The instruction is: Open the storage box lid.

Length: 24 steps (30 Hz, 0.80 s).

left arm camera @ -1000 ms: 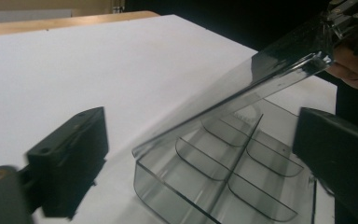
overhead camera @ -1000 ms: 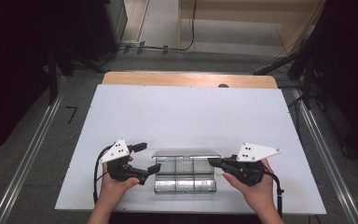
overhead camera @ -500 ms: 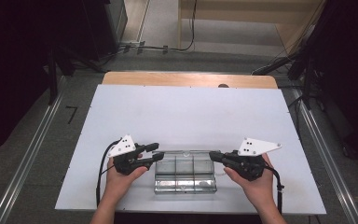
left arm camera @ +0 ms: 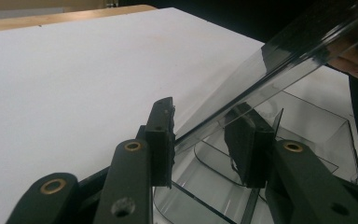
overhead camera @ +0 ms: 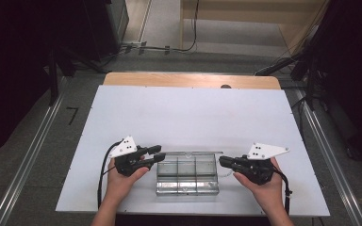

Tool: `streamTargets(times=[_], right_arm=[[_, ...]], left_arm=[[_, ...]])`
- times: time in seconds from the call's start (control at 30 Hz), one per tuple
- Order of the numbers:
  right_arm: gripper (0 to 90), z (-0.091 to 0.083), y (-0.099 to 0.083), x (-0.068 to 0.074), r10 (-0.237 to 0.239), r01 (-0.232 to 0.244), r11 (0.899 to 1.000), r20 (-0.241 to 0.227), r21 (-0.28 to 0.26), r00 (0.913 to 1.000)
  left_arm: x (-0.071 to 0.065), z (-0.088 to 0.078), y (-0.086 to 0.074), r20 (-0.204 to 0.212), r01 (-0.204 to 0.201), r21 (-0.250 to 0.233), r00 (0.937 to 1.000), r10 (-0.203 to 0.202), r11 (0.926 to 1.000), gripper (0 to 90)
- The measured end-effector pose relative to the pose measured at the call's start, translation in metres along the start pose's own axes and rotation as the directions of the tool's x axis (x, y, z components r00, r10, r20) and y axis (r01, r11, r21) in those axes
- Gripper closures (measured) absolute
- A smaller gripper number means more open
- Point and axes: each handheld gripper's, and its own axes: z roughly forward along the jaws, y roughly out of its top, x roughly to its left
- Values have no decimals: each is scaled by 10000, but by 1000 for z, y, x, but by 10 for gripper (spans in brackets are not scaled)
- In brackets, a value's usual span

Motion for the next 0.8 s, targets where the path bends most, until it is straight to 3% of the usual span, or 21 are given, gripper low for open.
streamTargets(times=[0.17, 0.27, 0.47, 0.67, 0.73, 0.8], right_arm=[[549, 2, 1, -9, 409, -398, 9988, 410, -292, 9983], [470, 9, 3, -12, 477, -464, 9982, 330, -377, 9983], [471, 26, 7, -11, 424, -406, 9984, 446, -401, 9981], [575, 37, 7, -17, 758, -726, 9944, 394, -772, 9963], [611, 40, 5, -20, 950, -933, 9910, 139, -959, 9954], [639, 42, 3, -19, 854, -822, 9901, 235, -1136, 9961]], left_arm=[[1, 0, 0, 57, 93, -81, 9999, -92, 9999, 633], [2, 1, 0, 73, 158, -120, 9998, -158, 9998, 637], [4, 1, 0, 148, 303, -184, 9994, -300, 9994, 643], [6, 1, 1, 185, 677, -368, 9976, -671, 9970, 658], [6, 1, 1, 173, 724, -416, 9973, -717, 9965, 664], [7, 1, 0, 147, 804, -429, 9967, -799, 9958, 674]])
